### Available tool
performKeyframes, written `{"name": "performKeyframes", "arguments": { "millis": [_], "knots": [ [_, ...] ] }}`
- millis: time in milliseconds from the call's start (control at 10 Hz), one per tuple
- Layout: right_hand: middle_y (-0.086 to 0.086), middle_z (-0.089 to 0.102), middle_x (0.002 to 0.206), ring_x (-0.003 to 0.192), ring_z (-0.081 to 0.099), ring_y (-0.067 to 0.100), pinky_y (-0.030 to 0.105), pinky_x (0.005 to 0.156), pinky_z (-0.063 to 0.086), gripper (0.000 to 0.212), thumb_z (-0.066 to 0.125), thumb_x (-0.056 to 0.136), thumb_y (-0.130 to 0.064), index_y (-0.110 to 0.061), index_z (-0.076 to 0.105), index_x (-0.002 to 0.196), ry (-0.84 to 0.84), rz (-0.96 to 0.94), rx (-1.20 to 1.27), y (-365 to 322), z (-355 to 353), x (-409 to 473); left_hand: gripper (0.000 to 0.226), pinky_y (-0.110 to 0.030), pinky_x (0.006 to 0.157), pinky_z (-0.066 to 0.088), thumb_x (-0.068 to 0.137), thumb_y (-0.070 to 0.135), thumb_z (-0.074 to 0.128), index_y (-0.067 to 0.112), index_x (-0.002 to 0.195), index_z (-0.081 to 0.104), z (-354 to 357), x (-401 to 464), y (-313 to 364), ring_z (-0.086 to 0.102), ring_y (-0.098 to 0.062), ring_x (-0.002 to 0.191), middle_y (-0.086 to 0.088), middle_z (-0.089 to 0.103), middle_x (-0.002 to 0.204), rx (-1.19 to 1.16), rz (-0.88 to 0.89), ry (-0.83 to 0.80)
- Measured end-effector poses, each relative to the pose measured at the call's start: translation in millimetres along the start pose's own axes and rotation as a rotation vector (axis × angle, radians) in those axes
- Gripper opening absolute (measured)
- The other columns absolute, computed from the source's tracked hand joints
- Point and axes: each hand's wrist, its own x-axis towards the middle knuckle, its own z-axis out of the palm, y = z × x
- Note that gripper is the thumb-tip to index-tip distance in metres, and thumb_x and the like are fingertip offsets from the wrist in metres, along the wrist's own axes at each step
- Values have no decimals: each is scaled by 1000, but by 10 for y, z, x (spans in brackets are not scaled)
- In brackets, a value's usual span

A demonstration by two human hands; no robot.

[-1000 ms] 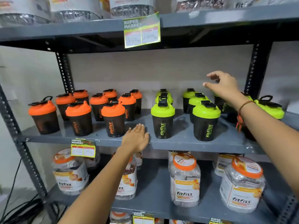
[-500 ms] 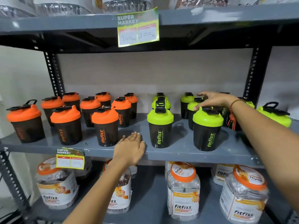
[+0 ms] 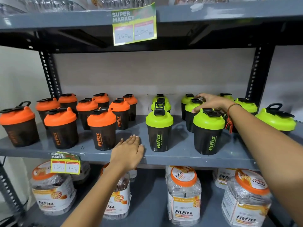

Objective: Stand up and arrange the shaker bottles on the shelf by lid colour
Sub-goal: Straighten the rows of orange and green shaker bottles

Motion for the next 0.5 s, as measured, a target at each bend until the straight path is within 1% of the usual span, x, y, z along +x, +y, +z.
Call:
{"name": "performKeyframes", "arguments": {
  "millis": [100, 200, 300, 400, 500],
  "knots": [
    [12, 46, 147, 111, 47, 18, 24, 88, 34, 82, 83, 77, -32, -20, 40, 146, 15, -10, -20, -5, 30, 28, 58, -36, 119, 11, 99, 41, 19, 14, 151, 22, -13, -4, 7, 17, -12, 147, -3, 21, 160, -4, 0, 1],
    [13, 46, 146, 110, 47, 18, 25, 87, 34, 82, 83, 77, -34, -21, 41, 145, 4, -7, -23, 7, 39, 51, 58, -35, 119, 10, 99, 40, 19, 14, 151, 22, -23, -12, 15, 16, -12, 147, -3, 21, 160, -3, -4, -4],
    [11, 45, 147, 117, 48, 21, 27, 90, 36, 84, 83, 76, -34, -21, 39, 146, 0, -2, -5, 2, 35, 35, 58, -35, 119, 10, 99, 40, 19, 14, 151, 22, -36, -26, 16, 16, -12, 147, -3, 21, 160, -4, 0, -5],
    [11, 39, 154, 136, 43, 26, 30, 99, 37, 94, 84, 75, -36, -21, 32, 152, -13, -6, 39, 44, 33, 21, 58, -35, 119, 10, 99, 40, 19, 14, 151, 22, -44, -32, 22, 17, -12, 147, -3, 21, 160, -19, 0, -9],
    [13, 38, 153, 136, 43, 24, 34, 97, 43, 97, 84, 73, -39, -26, 31, 152, 50, -14, 182, 79, -17, -60, 58, -36, 119, 10, 99, 40, 19, 14, 151, 22, -53, -29, 28, 16, -13, 147, -3, 21, 160, -31, -8, 3]
  ]
}}
